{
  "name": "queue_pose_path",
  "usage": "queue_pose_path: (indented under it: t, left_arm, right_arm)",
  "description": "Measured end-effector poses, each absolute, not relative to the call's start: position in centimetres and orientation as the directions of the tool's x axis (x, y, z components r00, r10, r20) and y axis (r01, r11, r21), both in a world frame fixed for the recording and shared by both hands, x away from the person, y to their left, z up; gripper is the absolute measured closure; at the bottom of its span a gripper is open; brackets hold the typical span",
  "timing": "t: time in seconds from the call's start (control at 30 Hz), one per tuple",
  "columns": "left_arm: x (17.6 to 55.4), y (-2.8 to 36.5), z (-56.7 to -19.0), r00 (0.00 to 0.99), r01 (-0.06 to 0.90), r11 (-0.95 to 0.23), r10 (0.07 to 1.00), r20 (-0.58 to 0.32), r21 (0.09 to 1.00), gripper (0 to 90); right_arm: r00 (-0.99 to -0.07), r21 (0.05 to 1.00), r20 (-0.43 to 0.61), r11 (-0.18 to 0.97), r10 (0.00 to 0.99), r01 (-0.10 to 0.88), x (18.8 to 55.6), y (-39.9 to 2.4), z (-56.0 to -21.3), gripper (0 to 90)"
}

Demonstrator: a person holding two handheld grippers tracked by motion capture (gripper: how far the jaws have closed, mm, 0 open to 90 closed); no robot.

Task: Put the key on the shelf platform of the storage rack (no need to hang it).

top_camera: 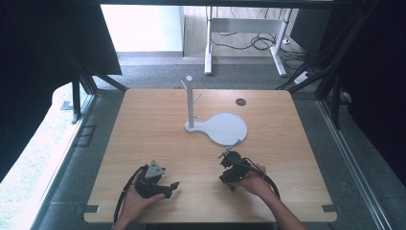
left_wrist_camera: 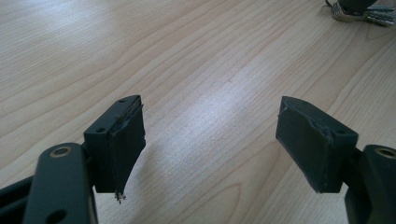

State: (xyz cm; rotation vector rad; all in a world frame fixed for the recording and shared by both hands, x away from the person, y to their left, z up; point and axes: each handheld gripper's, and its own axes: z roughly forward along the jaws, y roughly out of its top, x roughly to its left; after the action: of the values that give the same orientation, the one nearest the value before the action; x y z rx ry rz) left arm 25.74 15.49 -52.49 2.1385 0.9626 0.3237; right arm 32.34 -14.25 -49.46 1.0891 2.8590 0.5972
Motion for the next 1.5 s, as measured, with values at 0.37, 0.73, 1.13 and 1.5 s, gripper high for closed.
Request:
queue_pose_path:
  t: [0.37,0.73,1.13,1.5]
  left_arm:
    - [25.8,15.5,-52.5,0.688,0.532,-0.435,0.722,-0.072,0.726,24.1]
    - [25.8,15.5,-52.6,0.690,0.531,-0.438,0.720,-0.070,0.725,24.1]
    - [25.8,15.4,-52.6,0.691,0.534,-0.441,0.720,-0.071,0.721,24.1]
    - [25.8,15.6,-52.6,0.691,0.533,-0.439,0.720,-0.072,0.723,24.1]
  right_arm:
    - [-0.746,0.346,0.137,0.674,0.651,0.652,33.0,-14.2,-49.5,82.8]
    - [-0.740,0.337,0.141,0.671,0.658,0.661,33.0,-14.4,-49.3,90.0]
    - [-0.713,0.356,0.157,0.635,0.683,0.686,33.3,-14.1,-48.8,69.9]
    - [-0.696,0.324,0.078,0.642,0.714,0.695,33.3,-12.5,-49.9,69.2]
